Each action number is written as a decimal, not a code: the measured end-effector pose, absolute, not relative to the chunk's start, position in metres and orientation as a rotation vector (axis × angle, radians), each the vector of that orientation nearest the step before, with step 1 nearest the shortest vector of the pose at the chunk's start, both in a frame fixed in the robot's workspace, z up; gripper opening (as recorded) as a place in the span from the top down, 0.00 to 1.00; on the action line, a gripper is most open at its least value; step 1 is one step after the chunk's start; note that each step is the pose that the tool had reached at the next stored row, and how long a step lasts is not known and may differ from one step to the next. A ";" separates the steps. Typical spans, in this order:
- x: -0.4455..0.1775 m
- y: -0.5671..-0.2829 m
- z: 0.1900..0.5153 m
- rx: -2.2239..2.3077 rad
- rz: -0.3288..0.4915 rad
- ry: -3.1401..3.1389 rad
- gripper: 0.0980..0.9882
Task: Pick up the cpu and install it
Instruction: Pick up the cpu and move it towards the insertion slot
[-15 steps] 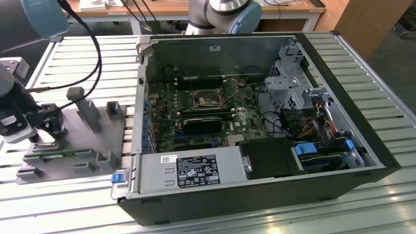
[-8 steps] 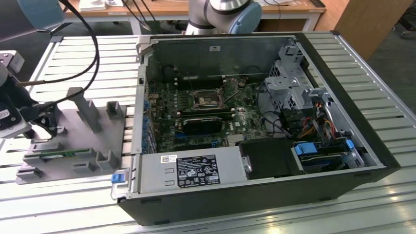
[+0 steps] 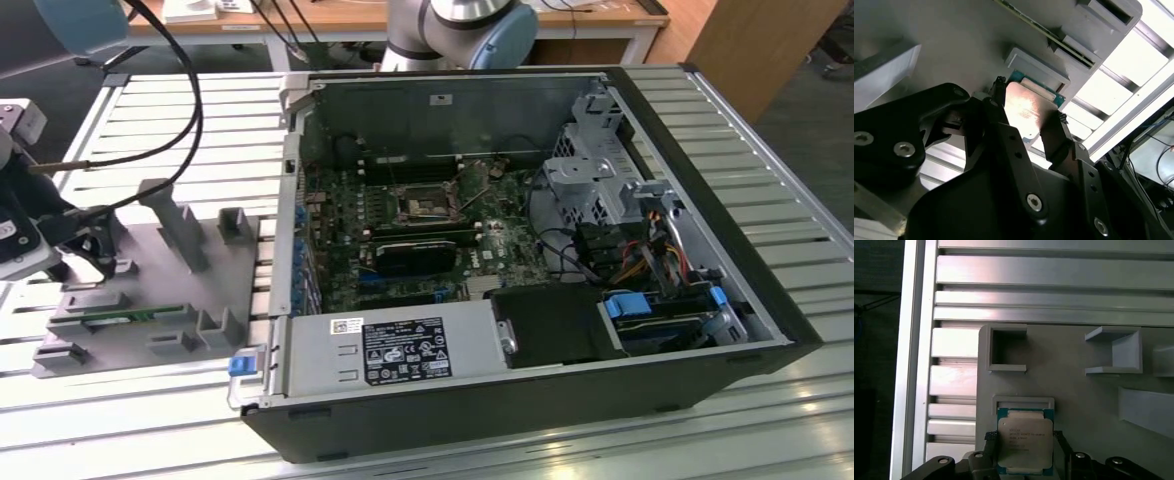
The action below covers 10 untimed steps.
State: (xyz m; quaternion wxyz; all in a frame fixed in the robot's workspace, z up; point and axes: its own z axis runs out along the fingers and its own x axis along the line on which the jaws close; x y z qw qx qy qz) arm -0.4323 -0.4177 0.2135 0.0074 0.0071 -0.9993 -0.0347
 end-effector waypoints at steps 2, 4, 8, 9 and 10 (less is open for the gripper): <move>-0.432 -0.418 0.215 0.022 -0.109 -3.125 0.51; -0.432 -0.418 0.217 0.022 -0.109 -3.125 0.51; -0.432 -0.418 0.219 0.022 -0.109 -3.125 0.51; -0.432 -0.418 0.220 0.022 -0.109 -3.125 0.51; -0.432 -0.418 0.220 0.022 -0.109 -3.125 0.51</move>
